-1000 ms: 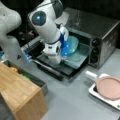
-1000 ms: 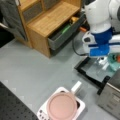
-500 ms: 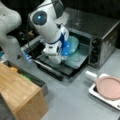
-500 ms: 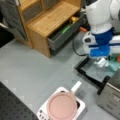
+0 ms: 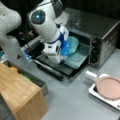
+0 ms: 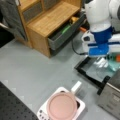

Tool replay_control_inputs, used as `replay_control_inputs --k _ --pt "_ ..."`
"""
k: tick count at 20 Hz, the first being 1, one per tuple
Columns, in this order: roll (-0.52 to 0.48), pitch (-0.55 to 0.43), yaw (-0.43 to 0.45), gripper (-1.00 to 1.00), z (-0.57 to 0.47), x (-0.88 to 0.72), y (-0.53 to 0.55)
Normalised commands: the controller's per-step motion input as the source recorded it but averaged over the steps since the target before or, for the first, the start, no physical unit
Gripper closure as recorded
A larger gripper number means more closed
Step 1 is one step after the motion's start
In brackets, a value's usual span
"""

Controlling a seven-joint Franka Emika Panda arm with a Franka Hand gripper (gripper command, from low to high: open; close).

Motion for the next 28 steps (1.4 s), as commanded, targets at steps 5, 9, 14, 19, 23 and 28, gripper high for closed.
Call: replay_control_inputs --k 5,9,14,19,23,28 --pt "0.011 -0.017 0.082 1.00 0.08 -0.06 -0.12" --pt "0.000 0.014 0.112 1.00 0.08 -0.02 -0.12" --pt "-0.015 0.041 0.143 1.00 0.11 0.00 -0.15" --pt "-0.055 0.064 0.171 1.00 0.15 0.04 -0.21" --pt "-0.072 0.085 0.166 1.00 0.17 0.11 -0.23" --pt "-0.057 0.138 0.154 1.00 0.24 0.19 -0.23"
